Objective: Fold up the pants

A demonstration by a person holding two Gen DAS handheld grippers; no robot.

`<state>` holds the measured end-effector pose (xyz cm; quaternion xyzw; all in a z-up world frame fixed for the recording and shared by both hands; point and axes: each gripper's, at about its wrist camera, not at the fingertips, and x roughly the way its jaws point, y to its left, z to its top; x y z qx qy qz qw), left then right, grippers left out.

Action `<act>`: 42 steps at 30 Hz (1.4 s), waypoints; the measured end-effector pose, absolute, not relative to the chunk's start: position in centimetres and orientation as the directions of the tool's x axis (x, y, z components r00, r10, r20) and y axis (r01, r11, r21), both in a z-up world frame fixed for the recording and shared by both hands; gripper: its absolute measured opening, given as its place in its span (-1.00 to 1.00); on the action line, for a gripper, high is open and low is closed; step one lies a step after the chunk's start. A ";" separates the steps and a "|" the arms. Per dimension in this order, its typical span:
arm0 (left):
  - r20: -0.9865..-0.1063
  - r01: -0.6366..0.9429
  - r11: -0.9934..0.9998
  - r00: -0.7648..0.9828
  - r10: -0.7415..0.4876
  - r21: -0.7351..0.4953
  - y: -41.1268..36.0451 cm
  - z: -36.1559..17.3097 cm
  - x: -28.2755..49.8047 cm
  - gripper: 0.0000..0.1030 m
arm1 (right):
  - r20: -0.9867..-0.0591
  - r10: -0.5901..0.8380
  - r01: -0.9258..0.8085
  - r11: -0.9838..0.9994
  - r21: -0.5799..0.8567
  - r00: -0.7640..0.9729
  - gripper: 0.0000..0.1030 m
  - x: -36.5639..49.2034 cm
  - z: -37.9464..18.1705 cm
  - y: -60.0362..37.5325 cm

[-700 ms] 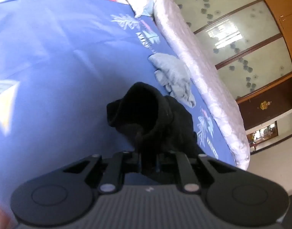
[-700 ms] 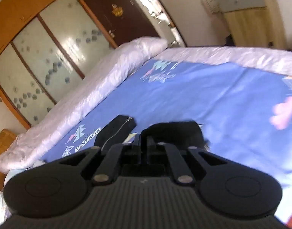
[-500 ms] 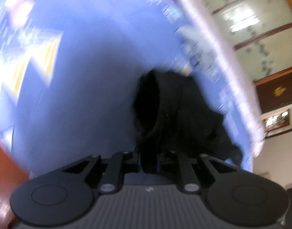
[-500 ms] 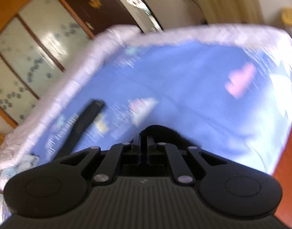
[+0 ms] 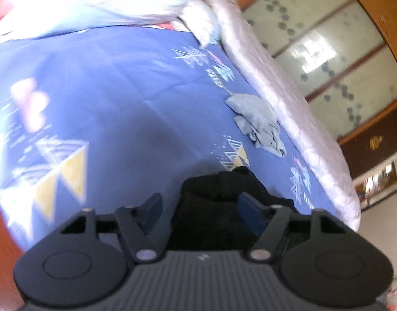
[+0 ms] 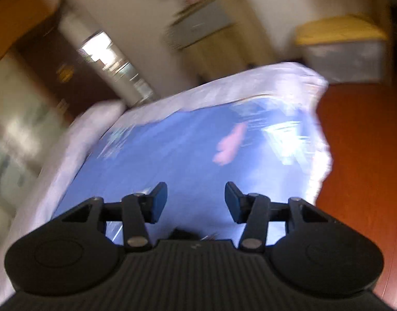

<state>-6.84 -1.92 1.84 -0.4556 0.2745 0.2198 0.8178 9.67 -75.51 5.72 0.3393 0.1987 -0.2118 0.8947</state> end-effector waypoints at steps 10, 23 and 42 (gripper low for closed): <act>-0.682 -0.503 0.602 0.724 -0.099 -0.621 -2.9 -3.6 -1.3 -0.86 | -0.572 0.444 -0.243 0.886 0.394 0.689 0.23 13.7 5.9 -55.2; -0.647 -0.454 0.581 0.743 -0.171 -0.675 -1.4 -0.2 -14.2 -0.78 | -0.661 0.608 -0.617 0.740 0.270 0.440 0.37 16.5 3.1 -40.3; -0.683 -0.476 0.638 0.723 -0.108 -0.606 4.8 -3.8 7.5 0.53 | -0.653 0.345 -0.097 0.918 0.385 0.674 0.40 30.0 8.9 -55.7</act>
